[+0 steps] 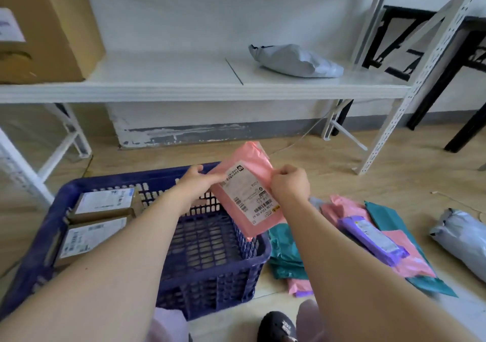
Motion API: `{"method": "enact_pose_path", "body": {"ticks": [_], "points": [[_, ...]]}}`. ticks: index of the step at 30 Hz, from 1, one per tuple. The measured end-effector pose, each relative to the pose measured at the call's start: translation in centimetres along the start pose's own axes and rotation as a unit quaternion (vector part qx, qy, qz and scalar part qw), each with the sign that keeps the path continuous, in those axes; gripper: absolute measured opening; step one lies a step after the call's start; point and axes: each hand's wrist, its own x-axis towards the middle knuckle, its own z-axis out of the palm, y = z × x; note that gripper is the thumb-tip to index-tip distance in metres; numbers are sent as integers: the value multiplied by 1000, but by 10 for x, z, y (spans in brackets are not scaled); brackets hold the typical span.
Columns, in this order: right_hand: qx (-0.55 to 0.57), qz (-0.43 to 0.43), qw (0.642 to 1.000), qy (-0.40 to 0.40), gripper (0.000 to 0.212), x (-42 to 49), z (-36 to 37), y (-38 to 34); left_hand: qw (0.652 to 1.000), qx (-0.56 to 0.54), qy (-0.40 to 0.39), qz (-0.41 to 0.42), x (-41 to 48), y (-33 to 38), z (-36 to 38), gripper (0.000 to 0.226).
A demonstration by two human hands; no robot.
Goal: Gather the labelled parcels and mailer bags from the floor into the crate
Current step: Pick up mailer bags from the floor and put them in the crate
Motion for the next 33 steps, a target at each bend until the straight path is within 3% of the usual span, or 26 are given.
{"method": "enact_pose_path", "body": {"ticks": [3,6,8,11,14,18,21,24,28,33], "points": [[125,81,989,-20,23,-8,47,-1,997,-52,44,-37,3,-11,-34,84],[231,179,954,-74,27,-21,93,0,993,-32,5,-109,-2,-27,-66,76],[237,183,945,-131,30,-25,117,3,988,7,-37,-149,-8,-36,-81,62],[190,200,941,-197,25,-32,152,4,986,31,-30,-164,-10,-49,-108,44],[173,219,924,-262,45,-40,177,1,986,71,5,-153,-6,-62,-128,44],[105,175,921,-333,43,-46,197,0,962,221,69,-145,0,-77,-148,45],[121,140,920,-346,47,-42,196,4,938,307,81,-140,1,-87,-162,27],[80,91,907,-404,46,-43,190,7,905,404,43,-125,8,-106,-173,26],[-86,-4,868,-489,27,-56,202,12,867,486,-28,-110,12,-122,-174,22],[-208,-46,837,-503,14,-72,229,27,811,557,-95,-152,13,-137,-169,29]]}}
